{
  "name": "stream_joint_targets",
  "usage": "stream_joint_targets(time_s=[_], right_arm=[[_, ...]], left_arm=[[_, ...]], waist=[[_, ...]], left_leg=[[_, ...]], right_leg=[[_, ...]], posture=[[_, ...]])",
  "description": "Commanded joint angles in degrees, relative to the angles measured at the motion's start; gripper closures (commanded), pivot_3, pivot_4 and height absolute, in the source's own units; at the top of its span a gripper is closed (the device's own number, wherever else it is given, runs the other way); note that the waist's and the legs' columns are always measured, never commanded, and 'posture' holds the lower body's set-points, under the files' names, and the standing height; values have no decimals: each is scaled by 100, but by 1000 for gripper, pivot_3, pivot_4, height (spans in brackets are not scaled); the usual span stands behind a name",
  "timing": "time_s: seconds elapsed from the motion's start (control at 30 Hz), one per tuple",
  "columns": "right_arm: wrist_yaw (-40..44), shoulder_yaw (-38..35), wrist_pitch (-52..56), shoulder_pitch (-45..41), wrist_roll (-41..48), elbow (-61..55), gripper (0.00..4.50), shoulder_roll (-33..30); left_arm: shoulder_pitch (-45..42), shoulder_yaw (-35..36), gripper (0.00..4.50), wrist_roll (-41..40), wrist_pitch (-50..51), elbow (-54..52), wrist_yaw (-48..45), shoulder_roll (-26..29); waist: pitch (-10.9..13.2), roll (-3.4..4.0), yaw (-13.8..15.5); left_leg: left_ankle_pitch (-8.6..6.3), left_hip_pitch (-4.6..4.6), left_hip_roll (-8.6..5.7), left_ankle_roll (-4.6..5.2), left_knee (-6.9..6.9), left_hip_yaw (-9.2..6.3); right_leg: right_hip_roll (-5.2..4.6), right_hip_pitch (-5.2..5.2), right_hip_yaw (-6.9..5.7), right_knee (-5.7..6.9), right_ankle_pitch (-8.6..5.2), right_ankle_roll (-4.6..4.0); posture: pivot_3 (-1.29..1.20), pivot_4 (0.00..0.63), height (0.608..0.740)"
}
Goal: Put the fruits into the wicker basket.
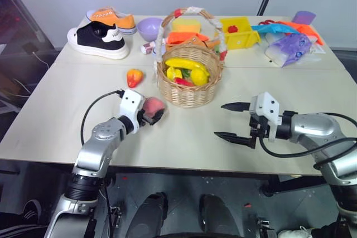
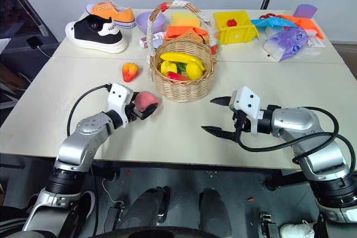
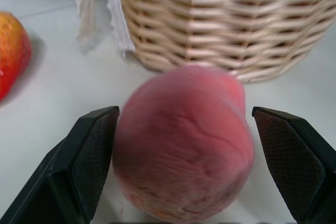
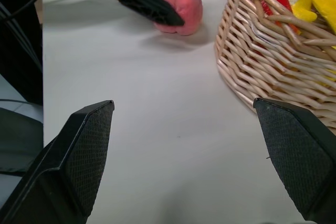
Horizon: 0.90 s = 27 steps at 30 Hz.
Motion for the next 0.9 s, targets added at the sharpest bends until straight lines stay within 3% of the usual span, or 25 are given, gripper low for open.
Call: stream_joint_targets(time_s=[0.03, 0.1, 0.23, 0.27, 0.47, 0.63, 0.73, 0.9], right_arm=[[-68, -67, -95, -113, -26, -39, 65, 108], [-78, -64, -109, -117, -63, -31, 22, 142], [-89, -94, -129, -130, -112, 4, 0, 172], [-99, -112, -139, -142, -119, 17, 0, 184], [-193, -318, -104, -115, -19, 9, 0, 221], [-569, -609, -134, -386, 107, 192, 0, 559], [-716, -691, -135, -558, 159, 276, 0, 764], [-1008, -777, -300, -828, 21, 503, 0, 949]], left_arm=[[-210, -52, 150, 121, -85, 34, 15, -73], [-238, -37, 403, 133, -74, 103, -37, -96], [-245, -15, 1814, 154, -83, 57, -79, -111], [-237, 12, 1961, 186, -91, 18, -39, -103], [-276, 408, 1961, -236, 178, -636, -90, -80], [-1299, 727, 1961, -624, 693, -977, 353, -458], [-2054, 953, 1961, -939, 755, -657, 624, -922], [-2700, 736, 1961, -517, 28, 538, 802, -1302]], waist=[[0, 0, -1], [0, 0, -4], [0, 0, -4], [0, 0, -5], [0, 0, -4], [6, -10, 12], [5, -11, 0], [4, -9, -25]], left_leg=[[0, 0, 0, 0, 0, 0], [0, 0, 0, 0, 1, 0], [0, 0, 0, 0, 0, 0], [0, 0, 0, 0, 0, 0], [0, 0, 0, 0, 0, 0], [0, -2, -2, 0, 11, -7], [0, -2, -5, 0, 15, -6], [0, 4, -6, 0, 7, -1]], right_leg=[[0, 0, 0, 0, 0, 0], [0, 0, 0, 0, 0, 1], [1, -1, 0, 2, 1, 1], [1, -1, 0, 2, 1, 1], [1, -1, 0, 2, 1, 1], [1, 4, -5, 2, 1, 2], [1, 9, -6, 0, 6, 11], [2, 8, -3, 3, 8, 15]], posture=[[0, 150, 740], [0, 150, 740], [0, 150, 740], [0, 150, 740], [0, 150, 740], [0, 150, 740], [0, 150, 740], [0, 150, 740]])
